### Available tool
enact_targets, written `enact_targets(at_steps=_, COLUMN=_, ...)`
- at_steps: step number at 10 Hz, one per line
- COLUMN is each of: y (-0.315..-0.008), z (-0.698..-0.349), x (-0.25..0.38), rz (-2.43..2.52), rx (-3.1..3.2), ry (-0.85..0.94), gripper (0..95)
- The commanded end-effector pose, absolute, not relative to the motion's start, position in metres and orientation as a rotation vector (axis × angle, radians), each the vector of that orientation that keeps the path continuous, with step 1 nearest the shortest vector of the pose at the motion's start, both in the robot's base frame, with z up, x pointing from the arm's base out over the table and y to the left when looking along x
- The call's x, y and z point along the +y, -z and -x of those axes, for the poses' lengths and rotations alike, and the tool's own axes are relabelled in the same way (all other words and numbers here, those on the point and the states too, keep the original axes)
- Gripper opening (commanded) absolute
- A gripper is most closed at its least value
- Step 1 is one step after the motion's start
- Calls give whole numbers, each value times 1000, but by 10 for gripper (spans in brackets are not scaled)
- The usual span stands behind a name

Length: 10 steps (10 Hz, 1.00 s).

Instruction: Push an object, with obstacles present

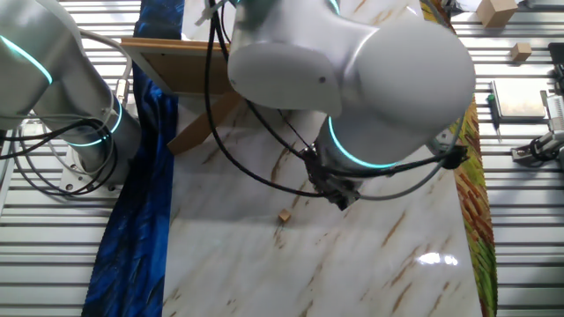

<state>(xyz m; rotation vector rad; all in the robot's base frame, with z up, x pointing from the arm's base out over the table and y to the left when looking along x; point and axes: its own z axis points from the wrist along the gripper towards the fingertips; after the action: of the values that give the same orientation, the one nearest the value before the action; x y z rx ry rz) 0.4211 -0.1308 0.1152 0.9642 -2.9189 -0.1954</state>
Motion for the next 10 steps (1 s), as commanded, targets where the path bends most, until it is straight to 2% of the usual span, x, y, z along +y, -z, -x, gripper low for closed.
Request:
enact_targets(at_steps=1, y=-108, z=-406, x=-139, rz=-947, rx=-2928, ry=195, gripper=0)
enact_targets(at_steps=10, y=-69, z=-383, x=-165, rz=-968, rx=-2874, ry=246, gripper=0)
